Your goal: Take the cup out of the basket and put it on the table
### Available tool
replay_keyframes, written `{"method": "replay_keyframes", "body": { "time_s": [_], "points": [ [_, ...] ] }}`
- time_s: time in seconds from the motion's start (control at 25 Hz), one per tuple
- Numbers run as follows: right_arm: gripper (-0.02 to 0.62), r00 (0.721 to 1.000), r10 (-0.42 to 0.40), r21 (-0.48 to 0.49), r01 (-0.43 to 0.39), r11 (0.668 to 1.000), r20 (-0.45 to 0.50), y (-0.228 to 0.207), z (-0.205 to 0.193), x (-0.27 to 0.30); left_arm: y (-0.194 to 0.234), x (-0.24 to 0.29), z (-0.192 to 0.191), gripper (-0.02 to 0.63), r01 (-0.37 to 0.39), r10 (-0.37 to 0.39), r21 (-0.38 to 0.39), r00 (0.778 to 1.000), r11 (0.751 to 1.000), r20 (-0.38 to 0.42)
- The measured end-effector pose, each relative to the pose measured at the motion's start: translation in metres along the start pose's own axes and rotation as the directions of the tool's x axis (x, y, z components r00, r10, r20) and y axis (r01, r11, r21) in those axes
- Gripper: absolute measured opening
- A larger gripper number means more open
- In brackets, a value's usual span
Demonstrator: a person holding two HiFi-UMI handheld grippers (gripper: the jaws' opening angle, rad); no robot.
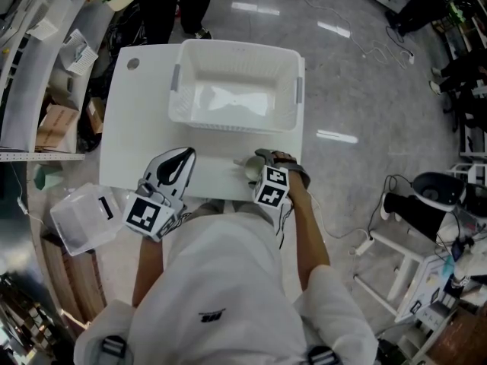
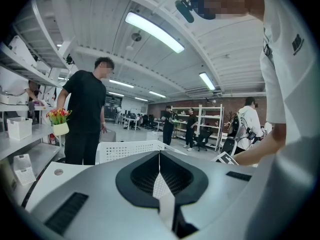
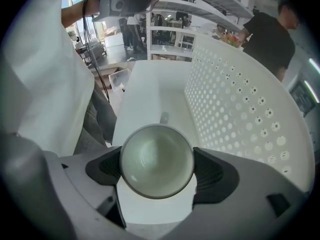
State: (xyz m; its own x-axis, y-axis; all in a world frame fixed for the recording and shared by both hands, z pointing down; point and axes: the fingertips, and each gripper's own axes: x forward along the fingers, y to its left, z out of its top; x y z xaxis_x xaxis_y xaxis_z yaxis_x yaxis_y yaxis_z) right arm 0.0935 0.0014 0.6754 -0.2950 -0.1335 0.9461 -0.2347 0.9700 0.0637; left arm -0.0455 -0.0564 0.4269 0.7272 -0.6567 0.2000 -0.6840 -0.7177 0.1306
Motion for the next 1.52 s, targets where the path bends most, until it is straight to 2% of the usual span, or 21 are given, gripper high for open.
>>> {"method": "replay_keyframes", "body": {
  "time_s": [0.96, 1.4, 1.52],
  "points": [
    [0.426, 0.999, -0.034, -0.016, 0.034, 0.999, -0.001, -0.001, -0.005, 0.034, 0.004, 0.002, -0.005, 0.011, -0.003, 0.003, -0.006, 1.000, 1.000, -0.015],
    [0.428, 0.999, -0.020, -0.006, 0.021, 1.000, 0.032, -0.001, -0.006, 0.034, -0.003, 0.009, -0.008, 0.011, 0.014, -0.014, -0.006, 1.000, 1.000, -0.022],
    [0.430, 0.999, 0.008, 0.011, -0.008, 1.000, 0.044, 0.002, -0.002, 0.035, -0.003, 0.009, -0.011, 0.011, 0.017, -0.018, -0.006, 0.999, 1.000, -0.028]
  ]
}}
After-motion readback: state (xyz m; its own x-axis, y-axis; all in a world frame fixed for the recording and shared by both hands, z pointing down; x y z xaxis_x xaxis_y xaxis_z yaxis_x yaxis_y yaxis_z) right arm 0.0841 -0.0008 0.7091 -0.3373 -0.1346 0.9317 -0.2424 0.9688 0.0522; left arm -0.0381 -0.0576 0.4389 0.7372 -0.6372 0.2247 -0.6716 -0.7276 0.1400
